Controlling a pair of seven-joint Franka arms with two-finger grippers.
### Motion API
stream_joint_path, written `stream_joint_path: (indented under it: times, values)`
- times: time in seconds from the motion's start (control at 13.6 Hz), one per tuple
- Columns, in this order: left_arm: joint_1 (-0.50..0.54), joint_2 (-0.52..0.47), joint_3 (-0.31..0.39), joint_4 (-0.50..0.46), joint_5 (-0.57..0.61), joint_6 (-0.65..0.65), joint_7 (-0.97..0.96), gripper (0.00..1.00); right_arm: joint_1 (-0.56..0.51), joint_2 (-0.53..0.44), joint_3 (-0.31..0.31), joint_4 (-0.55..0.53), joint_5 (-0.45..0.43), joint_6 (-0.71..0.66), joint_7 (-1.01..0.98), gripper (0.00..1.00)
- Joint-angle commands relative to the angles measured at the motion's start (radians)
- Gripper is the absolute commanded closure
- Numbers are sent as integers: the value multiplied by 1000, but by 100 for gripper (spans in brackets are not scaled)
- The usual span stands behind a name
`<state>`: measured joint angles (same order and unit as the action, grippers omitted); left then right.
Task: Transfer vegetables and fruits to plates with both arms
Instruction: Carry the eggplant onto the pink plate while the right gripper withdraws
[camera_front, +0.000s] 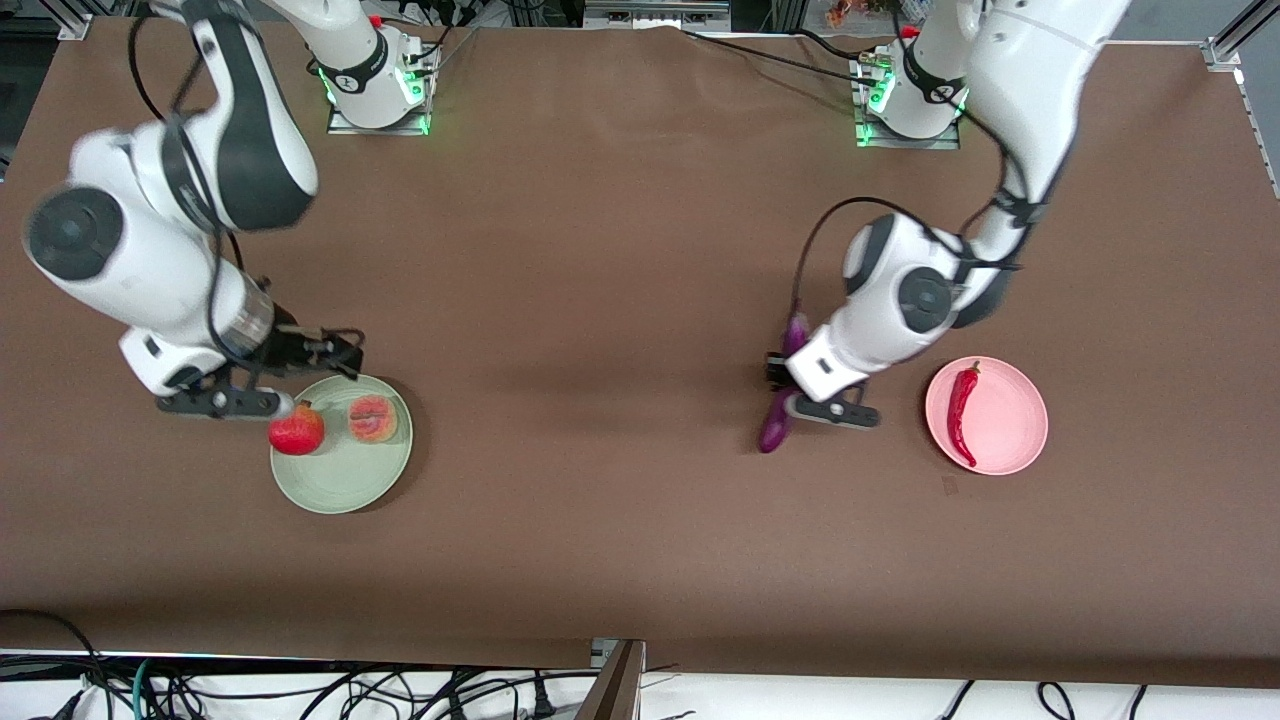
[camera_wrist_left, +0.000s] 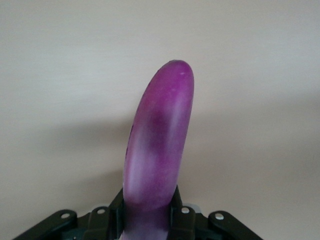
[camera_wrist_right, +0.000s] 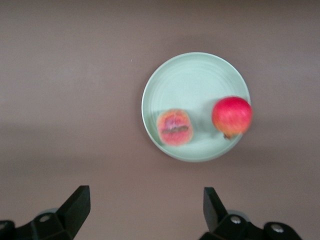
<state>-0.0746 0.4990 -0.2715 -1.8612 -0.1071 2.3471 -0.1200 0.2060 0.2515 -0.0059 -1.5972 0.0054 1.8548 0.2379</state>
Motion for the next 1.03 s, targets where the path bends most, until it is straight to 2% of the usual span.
stream_joint_path:
  times: [0.0, 0.15, 0.22, 0.29, 0.52, 0.59, 0.66, 0.74, 0.96]
  values:
    - [132, -48, -9, -9, 129, -139, 92, 100, -2, -131, -8, -30, 15, -119, -2, 0]
    - [214, -48, -5, 10, 332, -186, 111, 100, -4, -172, -11, -36, 4, -154, -14, 0]
    - [249, -40, 0, 13, 413, -190, 112, 100, -7, -173, -35, -38, 5, -157, -61, 0]
    - [293, -28, 1, 17, 459, -189, 117, 100, -5, -178, -64, -38, 11, -172, -107, 0]
    - [335, 12, 2, 19, 507, -178, 163, 100, -7, -190, -69, -40, 8, -181, -118, 0]
    - [337, 12, 3, 19, 506, -178, 166, 92, -7, -190, -69, -40, 7, -181, -120, 0]
    - [335, 18, 6, 28, 507, -177, 164, 70, -5, -190, -69, -40, 7, -181, -123, 0]
    - [337, 38, 14, 54, 507, -177, 167, 1, -5, -190, -71, -40, 7, -181, -124, 0]
    - [331, 29, 14, 63, 509, -187, 171, 0, -8, -184, -72, -35, 2, -172, -158, 0]
